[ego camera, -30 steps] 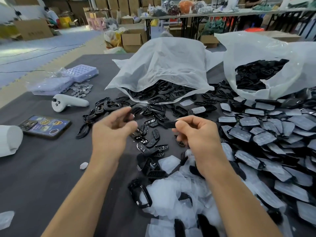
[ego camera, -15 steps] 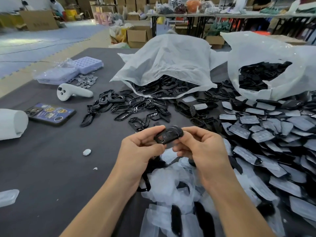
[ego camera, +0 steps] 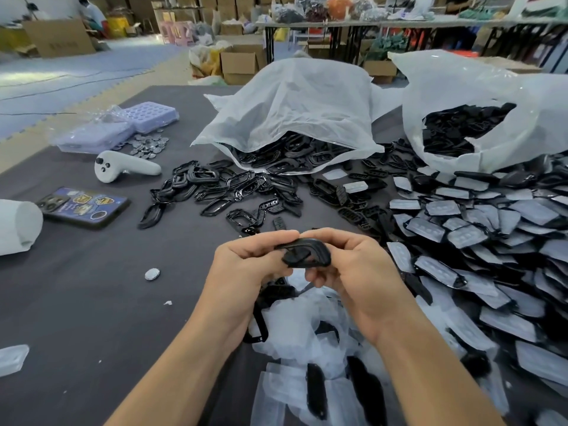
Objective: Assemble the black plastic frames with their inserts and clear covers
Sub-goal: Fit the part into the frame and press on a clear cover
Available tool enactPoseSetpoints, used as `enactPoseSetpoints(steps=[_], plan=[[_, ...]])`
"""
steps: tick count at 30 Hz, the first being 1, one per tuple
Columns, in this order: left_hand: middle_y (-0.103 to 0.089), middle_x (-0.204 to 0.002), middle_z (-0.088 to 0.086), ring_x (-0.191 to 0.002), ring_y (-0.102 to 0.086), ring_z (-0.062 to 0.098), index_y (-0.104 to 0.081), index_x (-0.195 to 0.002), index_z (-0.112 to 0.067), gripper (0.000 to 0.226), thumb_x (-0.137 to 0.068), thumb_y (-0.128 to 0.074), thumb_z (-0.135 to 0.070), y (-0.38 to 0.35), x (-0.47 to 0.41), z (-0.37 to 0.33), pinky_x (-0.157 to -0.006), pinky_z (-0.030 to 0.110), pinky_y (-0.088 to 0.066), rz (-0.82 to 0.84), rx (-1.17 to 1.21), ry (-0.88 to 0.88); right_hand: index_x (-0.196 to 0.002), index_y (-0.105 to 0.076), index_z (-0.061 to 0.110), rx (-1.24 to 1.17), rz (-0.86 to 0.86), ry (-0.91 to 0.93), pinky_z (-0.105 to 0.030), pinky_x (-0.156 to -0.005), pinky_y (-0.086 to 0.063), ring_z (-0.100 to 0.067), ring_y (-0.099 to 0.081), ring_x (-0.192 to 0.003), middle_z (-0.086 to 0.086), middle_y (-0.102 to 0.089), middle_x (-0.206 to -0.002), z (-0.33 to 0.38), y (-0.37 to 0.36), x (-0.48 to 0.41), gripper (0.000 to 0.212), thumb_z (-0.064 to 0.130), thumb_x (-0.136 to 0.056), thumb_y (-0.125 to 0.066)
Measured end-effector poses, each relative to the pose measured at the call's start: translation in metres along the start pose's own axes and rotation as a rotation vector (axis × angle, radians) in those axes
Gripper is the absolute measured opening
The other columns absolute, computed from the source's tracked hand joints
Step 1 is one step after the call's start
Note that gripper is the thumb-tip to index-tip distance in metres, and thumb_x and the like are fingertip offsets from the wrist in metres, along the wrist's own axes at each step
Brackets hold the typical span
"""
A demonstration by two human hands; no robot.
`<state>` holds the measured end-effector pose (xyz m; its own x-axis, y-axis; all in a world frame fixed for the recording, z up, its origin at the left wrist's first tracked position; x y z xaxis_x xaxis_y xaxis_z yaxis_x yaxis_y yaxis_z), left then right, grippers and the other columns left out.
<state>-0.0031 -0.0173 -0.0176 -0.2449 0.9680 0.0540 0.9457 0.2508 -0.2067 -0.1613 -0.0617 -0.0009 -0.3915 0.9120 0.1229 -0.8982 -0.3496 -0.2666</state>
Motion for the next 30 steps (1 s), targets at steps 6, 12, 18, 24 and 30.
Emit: enactPoseSetpoints(steps=[6,12,18,24,30], plan=[[-0.08,-0.088,0.011,-0.077,-0.074,0.016,-0.086,-0.09,-0.02,0.027,-0.079,-0.076,0.003,0.0017,0.0015,-0.0024,-0.067,0.021,-0.059,-0.056,0.085,-0.022,-0.077,-0.077,0.015,0.193,0.04,0.051,-0.025,-0.058,-0.048,-0.015,-0.057,-0.059,-0.006,-0.067,-0.066,-0.0023,0.0012,0.001,0.027,-0.011,-0.083,-0.071],[-0.08,-0.089,0.01,-0.074,-0.074,0.014,-0.086,-0.092,-0.018,0.026,-0.079,-0.074,0.001,0.0014,0.0001,-0.0042,-0.064,0.019,-0.058,-0.034,0.141,0.041,-0.092,-0.08,0.023,0.248,0.044,0.111,-0.021,-0.064,-0.052,-0.011,-0.062,-0.068,-0.003,-0.073,-0.077,-0.0056,-0.0042,-0.0017,0.04,-0.014,-0.078,-0.07],[-0.08,-0.09,0.007,-0.079,-0.074,0.014,-0.086,-0.093,-0.021,0.028,-0.068,-0.086,-0.008,0.0048,-0.0019,-0.0048,-0.068,0.021,-0.06,0.036,0.101,0.055,-0.087,-0.08,0.008,0.2,-0.026,0.102,-0.021,-0.052,-0.047,-0.012,-0.055,-0.053,-0.005,-0.066,-0.062,-0.0035,-0.0043,-0.0031,0.025,-0.015,-0.08,-0.071],[-0.08,-0.091,0.008,-0.078,-0.076,0.013,-0.085,-0.095,-0.019,0.031,-0.065,-0.087,-0.01,0.0026,-0.0006,-0.0055,-0.067,0.02,-0.059,0.027,0.202,0.061,-0.08,-0.079,0.007,0.121,-0.09,0.052,-0.024,-0.05,-0.044,-0.017,-0.053,-0.053,-0.013,-0.065,-0.063,-0.003,-0.0046,-0.0005,0.015,-0.007,-0.081,-0.074],[-0.079,-0.085,0.009,-0.074,-0.075,0.013,-0.086,-0.091,-0.016,0.032,-0.061,-0.084,-0.007,0.0029,-0.003,-0.007,-0.063,0.019,-0.06,0.025,0.325,0.106,-0.075,-0.075,0.027,0.617,-0.337,0.178,-0.03,-0.053,-0.051,-0.01,-0.059,-0.052,0.006,-0.07,-0.062,-0.007,0.0008,0.0006,0.017,0.012,-0.084,-0.072]])
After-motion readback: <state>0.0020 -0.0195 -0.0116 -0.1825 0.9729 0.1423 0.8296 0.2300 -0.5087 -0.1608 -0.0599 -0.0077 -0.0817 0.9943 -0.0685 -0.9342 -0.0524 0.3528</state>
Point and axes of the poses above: each hand's wrist, its own x-axis away from the middle knuckle, its own y-axis out of the back of the hand, z = x × y, the point moved 1 cm from there along -x, towards the middle knuckle
